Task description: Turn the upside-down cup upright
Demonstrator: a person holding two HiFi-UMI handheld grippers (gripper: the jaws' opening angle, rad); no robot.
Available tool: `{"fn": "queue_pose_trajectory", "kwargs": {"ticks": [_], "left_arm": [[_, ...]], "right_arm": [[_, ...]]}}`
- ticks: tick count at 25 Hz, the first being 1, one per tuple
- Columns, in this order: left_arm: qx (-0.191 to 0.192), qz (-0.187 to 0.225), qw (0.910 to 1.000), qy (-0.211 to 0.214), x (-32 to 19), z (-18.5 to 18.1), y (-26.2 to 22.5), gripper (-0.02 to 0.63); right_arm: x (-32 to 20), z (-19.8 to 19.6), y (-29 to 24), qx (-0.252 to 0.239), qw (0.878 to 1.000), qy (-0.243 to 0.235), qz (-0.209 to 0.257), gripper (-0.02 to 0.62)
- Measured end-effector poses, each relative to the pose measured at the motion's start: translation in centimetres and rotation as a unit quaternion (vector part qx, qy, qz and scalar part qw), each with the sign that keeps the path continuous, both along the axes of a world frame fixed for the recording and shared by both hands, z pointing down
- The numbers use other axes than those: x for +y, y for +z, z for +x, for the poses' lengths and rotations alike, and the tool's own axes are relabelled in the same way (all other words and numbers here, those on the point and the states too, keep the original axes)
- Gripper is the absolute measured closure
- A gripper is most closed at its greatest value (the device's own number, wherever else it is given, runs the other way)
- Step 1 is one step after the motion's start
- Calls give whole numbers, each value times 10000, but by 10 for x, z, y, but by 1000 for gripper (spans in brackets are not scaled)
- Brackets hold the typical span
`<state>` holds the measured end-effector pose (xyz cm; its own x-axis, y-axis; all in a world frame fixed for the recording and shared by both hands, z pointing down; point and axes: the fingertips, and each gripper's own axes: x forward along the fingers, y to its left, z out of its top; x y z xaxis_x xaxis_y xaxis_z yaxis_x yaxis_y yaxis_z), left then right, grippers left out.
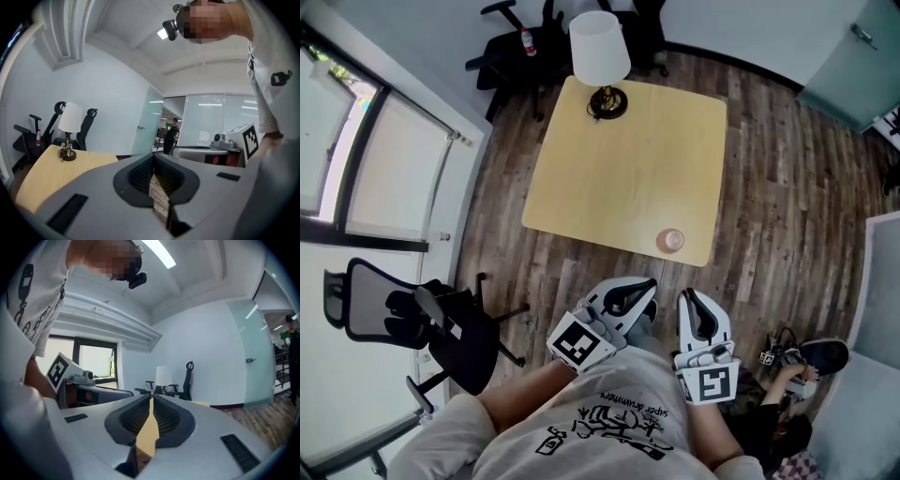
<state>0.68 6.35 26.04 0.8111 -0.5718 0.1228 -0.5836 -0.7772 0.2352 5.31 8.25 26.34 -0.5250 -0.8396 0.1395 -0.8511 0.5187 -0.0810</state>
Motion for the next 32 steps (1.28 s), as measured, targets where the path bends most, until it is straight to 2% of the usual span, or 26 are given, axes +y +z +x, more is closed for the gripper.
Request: {"fn": "queue_pose_trajectory", "kwargs": {"ticks": [12, 19, 32], "left_arm": [[-127, -326, 9994, 64, -16, 0, 68, 597], [-151, -430, 9989, 147, -31, -2, 106, 597], [-158, -690, 9967, 386, -59, -8, 179, 597]], "right_arm": [[-19, 13, 80, 136, 9993, -12, -337, 548], [-38, 15, 130, 276, 9983, -15, -518, 443], [-76, 6, 206, 364, 9978, -25, -545, 306]]}}
